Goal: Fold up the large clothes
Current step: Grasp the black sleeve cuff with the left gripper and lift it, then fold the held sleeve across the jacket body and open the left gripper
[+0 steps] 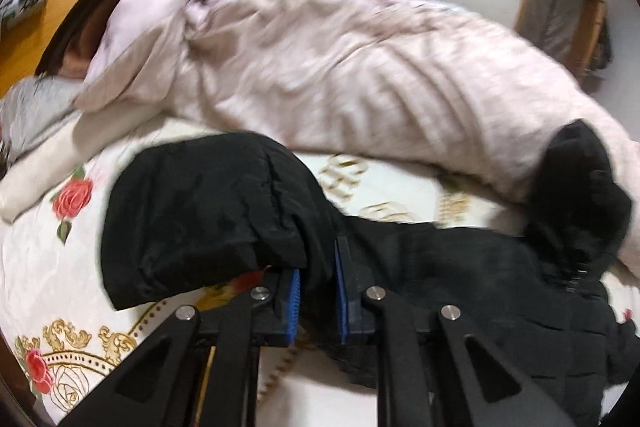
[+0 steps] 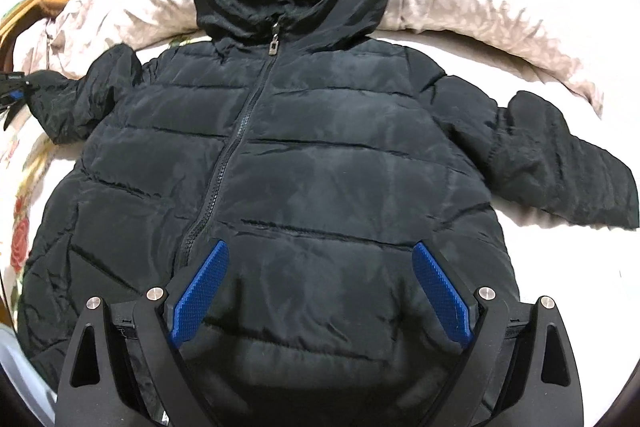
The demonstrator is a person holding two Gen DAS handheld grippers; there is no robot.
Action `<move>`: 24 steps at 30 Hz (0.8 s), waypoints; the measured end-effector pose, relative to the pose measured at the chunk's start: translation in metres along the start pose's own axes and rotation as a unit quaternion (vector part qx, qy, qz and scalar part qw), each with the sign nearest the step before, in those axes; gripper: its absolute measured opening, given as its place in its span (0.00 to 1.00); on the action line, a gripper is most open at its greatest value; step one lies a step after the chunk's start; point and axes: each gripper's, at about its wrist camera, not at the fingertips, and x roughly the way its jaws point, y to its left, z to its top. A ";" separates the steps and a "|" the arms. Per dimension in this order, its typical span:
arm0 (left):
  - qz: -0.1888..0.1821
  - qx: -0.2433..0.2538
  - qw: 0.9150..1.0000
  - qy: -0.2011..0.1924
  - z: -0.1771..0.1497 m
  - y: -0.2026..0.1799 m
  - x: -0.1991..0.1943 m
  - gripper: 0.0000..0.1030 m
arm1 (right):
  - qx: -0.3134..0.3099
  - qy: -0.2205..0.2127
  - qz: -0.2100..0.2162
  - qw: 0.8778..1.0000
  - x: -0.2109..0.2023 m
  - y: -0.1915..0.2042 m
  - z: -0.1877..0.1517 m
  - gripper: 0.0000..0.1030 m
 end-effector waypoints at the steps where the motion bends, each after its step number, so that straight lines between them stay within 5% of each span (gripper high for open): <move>1: -0.008 0.008 1.000 -0.004 0.002 -0.009 -0.009 0.14 | 0.002 -0.001 0.000 1.000 -0.003 -0.001 0.000 0.91; 14: -0.129 0.130 0.983 -0.020 -0.008 -0.149 -0.087 0.14 | 0.048 -0.037 -0.008 0.998 -0.048 -0.047 -0.009 0.90; 24: -0.221 0.203 0.953 0.037 -0.074 -0.257 -0.083 0.14 | 0.096 -0.030 -0.007 0.995 -0.044 -0.087 -0.025 0.90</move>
